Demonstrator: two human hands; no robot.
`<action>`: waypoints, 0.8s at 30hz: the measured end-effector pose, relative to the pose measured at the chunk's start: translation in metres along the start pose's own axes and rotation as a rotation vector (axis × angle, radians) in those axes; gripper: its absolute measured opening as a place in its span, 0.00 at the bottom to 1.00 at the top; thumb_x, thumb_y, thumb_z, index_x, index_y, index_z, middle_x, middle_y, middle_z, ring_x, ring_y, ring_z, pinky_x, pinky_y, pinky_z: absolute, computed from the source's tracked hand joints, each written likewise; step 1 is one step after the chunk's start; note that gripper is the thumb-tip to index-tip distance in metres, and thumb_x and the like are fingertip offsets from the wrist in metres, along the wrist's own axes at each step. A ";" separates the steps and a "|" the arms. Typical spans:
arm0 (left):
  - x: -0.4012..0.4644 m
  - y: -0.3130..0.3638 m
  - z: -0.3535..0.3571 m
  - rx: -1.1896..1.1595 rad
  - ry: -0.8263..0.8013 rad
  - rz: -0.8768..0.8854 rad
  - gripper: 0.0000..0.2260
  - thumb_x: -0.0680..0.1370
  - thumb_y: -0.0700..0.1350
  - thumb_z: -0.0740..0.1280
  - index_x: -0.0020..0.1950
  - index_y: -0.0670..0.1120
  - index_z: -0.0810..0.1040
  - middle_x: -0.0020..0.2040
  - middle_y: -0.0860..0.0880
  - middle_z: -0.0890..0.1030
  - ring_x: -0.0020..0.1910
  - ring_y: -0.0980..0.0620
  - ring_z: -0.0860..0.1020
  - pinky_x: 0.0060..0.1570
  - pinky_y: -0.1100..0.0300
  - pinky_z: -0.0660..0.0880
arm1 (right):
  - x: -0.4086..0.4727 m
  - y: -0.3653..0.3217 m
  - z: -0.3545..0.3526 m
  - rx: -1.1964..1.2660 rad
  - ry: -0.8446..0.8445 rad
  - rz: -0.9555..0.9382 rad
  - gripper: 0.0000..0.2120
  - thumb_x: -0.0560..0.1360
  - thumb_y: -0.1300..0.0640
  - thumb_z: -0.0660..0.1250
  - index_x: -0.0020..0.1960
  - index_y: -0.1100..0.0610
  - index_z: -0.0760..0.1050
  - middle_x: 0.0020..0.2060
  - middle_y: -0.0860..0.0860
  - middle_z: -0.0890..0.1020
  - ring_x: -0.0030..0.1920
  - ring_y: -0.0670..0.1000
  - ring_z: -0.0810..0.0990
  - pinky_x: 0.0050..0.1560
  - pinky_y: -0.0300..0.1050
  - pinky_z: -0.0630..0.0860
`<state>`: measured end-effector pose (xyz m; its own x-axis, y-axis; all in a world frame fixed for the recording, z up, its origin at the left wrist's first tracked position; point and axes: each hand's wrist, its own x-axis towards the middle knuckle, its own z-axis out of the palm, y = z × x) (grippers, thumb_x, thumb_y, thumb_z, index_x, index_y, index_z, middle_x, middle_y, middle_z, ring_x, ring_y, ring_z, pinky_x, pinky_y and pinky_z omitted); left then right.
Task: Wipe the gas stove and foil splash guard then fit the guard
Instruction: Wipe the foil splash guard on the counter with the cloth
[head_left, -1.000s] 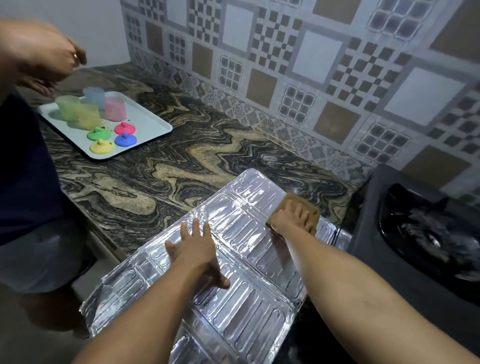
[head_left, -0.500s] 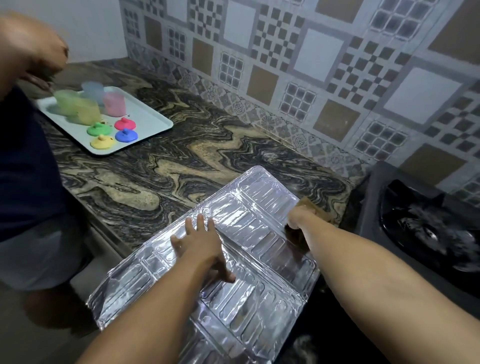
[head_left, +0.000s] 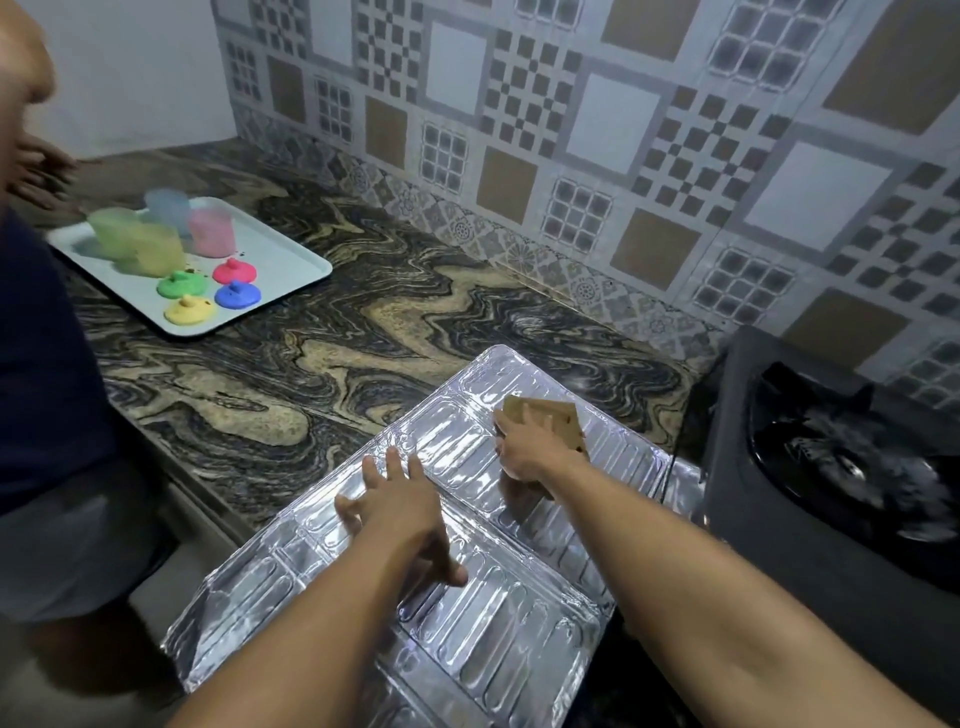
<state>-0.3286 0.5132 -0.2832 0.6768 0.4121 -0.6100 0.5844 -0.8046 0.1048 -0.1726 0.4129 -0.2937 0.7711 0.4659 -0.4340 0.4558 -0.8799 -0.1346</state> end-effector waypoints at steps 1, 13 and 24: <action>0.000 0.000 0.000 0.004 0.003 0.003 0.70 0.57 0.66 0.79 0.77 0.43 0.31 0.77 0.42 0.30 0.76 0.33 0.33 0.70 0.28 0.51 | 0.002 0.007 0.001 0.010 0.041 0.021 0.33 0.80 0.61 0.54 0.78 0.42 0.44 0.79 0.55 0.42 0.76 0.67 0.41 0.73 0.70 0.41; -0.006 -0.002 -0.002 0.018 0.017 0.012 0.70 0.57 0.67 0.78 0.78 0.44 0.32 0.78 0.43 0.31 0.76 0.34 0.35 0.71 0.29 0.52 | -0.029 0.035 -0.033 -0.383 -0.081 0.197 0.25 0.74 0.61 0.68 0.69 0.63 0.70 0.66 0.58 0.75 0.63 0.61 0.76 0.55 0.49 0.76; -0.003 -0.015 0.004 -0.044 0.124 0.035 0.70 0.55 0.70 0.77 0.79 0.47 0.35 0.79 0.45 0.34 0.78 0.38 0.39 0.71 0.34 0.56 | -0.113 -0.010 0.034 0.083 -0.034 0.076 0.41 0.77 0.66 0.59 0.77 0.54 0.33 0.62 0.70 0.73 0.51 0.63 0.77 0.49 0.56 0.76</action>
<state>-0.3409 0.5219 -0.2864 0.7458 0.4362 -0.5036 0.5769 -0.8009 0.1607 -0.2792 0.3657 -0.2743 0.7856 0.3956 -0.4757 0.3572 -0.9178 -0.1733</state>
